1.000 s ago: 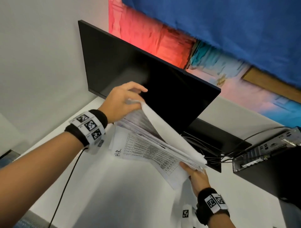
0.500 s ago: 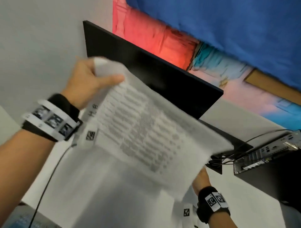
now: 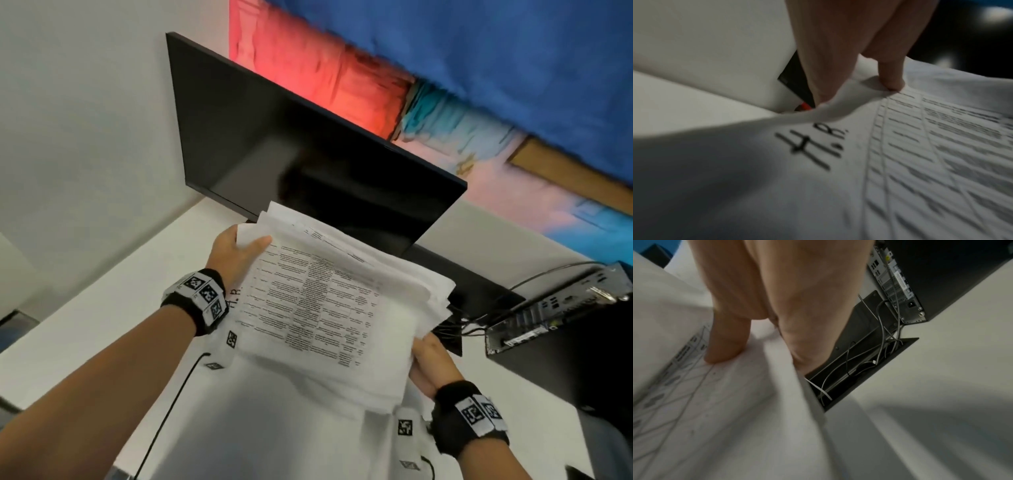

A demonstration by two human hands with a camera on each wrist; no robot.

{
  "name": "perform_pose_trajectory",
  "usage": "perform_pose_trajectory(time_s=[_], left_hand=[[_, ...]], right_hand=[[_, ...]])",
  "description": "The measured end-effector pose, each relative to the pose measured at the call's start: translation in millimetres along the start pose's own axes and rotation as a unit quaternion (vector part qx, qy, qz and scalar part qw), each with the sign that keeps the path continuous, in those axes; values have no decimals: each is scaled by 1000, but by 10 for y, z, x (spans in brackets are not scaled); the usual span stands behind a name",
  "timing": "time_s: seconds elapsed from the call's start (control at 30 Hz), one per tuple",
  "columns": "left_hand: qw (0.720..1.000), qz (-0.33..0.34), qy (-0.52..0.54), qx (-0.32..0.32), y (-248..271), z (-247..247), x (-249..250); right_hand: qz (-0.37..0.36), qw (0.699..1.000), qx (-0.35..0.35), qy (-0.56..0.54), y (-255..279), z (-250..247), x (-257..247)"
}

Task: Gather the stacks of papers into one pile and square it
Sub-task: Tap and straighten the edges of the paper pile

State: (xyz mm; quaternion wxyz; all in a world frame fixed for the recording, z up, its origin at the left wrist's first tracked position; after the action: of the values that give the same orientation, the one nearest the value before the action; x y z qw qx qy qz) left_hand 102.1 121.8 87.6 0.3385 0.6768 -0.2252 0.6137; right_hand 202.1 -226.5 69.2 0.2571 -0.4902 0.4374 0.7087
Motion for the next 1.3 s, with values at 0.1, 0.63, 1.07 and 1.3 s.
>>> perform_pose_trajectory(time_s=[0.1,0.63,1.07,1.3], left_hand=[[990,-102,6,-102,-38,41,-176],[953,-246,-70,-162,73,-73,-695],[995,7,77,-68,313,-114,160],[997,56,36,-47,344,-181,3]], right_hand=[[33,999,4,17,43,53,15],[89,995,12,-47,136,-68,295],[-100,977,170,78,235,250,10],[-102,976,179,71,168,250,164]])
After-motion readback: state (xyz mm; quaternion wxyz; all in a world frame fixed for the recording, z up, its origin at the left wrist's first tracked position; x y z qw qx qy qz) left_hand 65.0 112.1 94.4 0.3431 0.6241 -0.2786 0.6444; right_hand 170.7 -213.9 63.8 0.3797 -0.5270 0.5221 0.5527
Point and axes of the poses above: each hand's wrist, its own y-axis away from the middle knuckle, its own z-axis out of the palm, x = y × z, the point moved 2 cm from there along -y, towards the middle knuckle
